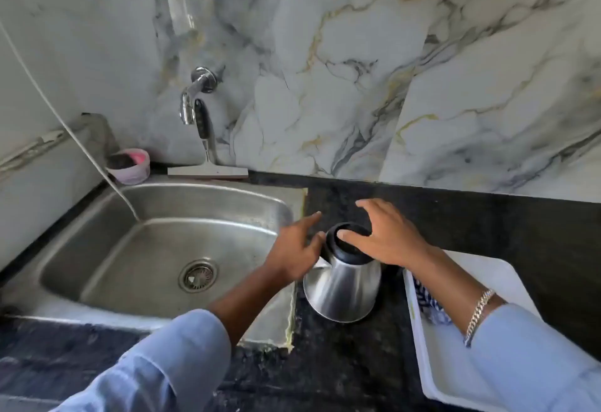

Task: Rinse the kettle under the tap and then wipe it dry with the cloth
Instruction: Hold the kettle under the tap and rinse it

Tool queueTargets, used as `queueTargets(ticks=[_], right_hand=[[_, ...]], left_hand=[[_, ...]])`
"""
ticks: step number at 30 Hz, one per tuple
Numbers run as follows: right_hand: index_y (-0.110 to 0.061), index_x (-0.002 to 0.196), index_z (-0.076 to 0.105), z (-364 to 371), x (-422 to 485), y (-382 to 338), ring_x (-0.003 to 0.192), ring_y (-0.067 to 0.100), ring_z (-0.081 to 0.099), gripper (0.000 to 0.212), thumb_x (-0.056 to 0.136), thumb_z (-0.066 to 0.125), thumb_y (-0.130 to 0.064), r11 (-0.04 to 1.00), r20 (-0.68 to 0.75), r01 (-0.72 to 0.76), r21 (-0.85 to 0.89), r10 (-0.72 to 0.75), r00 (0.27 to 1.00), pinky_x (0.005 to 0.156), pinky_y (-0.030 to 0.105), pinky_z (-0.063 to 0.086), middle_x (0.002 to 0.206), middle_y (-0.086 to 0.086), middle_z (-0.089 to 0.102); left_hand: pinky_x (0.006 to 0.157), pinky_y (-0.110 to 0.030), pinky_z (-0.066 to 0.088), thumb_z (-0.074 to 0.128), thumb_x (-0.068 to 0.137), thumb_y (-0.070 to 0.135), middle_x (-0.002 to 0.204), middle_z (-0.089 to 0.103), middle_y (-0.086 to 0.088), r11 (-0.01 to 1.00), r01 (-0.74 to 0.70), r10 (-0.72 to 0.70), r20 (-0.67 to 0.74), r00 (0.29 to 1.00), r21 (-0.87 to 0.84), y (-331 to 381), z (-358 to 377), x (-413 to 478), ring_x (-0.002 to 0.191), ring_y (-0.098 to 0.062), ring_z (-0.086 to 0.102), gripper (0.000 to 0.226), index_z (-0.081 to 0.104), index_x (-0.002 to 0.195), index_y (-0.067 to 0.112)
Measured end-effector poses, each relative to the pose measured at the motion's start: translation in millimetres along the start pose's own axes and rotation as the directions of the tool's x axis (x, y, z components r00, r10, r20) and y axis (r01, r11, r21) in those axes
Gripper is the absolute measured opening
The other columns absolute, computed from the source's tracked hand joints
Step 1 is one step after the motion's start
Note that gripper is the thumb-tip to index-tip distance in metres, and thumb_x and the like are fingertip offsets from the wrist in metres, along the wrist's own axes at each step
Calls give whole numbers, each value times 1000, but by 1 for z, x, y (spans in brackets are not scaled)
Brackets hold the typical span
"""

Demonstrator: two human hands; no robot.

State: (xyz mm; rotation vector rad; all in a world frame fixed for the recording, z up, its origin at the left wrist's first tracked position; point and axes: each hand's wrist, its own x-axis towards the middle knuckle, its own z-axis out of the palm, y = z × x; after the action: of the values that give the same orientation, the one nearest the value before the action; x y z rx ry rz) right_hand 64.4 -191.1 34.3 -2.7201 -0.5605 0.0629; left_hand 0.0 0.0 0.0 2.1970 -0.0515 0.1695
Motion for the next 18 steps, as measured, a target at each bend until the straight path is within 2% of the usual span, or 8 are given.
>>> queueTargets(ticks=[1,3,5,9,12,14,16,18], right_hand=[[-23,137,58,-2,4,2,132,26,54,74,84,62,-75,999,55,-32,-43,34,998,97,42,47,143,3,61],[-28,111,62,-8,7,2,105,26,64,73,74,49,-90,994,168,-52,-101,69,983,70,38,43,112,-1,68],[-28,110,56,-13,12,7,91,24,61,81,67,40,-95,992,292,-67,-111,97,952,63,37,39,98,-4,61],[-30,106,48,-20,23,15,77,10,55,74,67,42,-92,992,387,18,-125,32,922,59,33,36,87,-9,55],[-30,101,52,-15,25,17,78,17,62,70,62,47,-89,997,317,27,-77,-2,948,64,40,41,85,-7,64],[-32,101,56,-8,25,20,88,24,66,69,59,52,-87,1000,259,12,-14,-8,966,76,44,50,94,-2,71],[-33,98,57,-4,25,21,96,26,67,66,59,56,-87,999,214,-9,36,1,977,86,46,53,100,0,73],[-34,92,57,-1,27,19,97,25,67,63,58,59,-87,997,169,-36,74,23,985,87,47,54,98,-1,74]], left_hand=[[87,-15,41,50,92,24,126,70,-6,1000,10,-10,-40,999,8,0,1,-2,113,-18,63,36,62,126,23],[78,-24,50,48,87,23,96,79,-4,998,56,-59,-119,991,-27,1,3,-6,87,-16,70,27,70,103,23],[78,-31,57,51,86,22,80,80,-3,980,167,-186,-190,964,-111,0,12,-9,75,-17,73,24,74,92,20],[62,-30,52,54,83,18,60,74,-4,970,236,-242,-304,921,-57,1,18,-9,60,-18,67,24,73,70,14],[64,-34,50,52,84,15,61,73,-7,976,217,-212,-289,934,-15,7,16,-8,59,-20,64,27,72,64,12],[67,-36,54,52,83,14,61,73,-10,979,203,-200,-260,945,-14,8,12,-8,60,-24,66,28,70,63,11],[69,-40,56,51,82,12,63,73,-14,980,195,-197,-223,955,-28,6,6,-6,63,-28,68,26,70,64,7],[70,-42,58,50,80,10,63,73,-15,979,196,-202,-188,961,-50,1,-4,-2,64,-28,70,25,70,67,6]])
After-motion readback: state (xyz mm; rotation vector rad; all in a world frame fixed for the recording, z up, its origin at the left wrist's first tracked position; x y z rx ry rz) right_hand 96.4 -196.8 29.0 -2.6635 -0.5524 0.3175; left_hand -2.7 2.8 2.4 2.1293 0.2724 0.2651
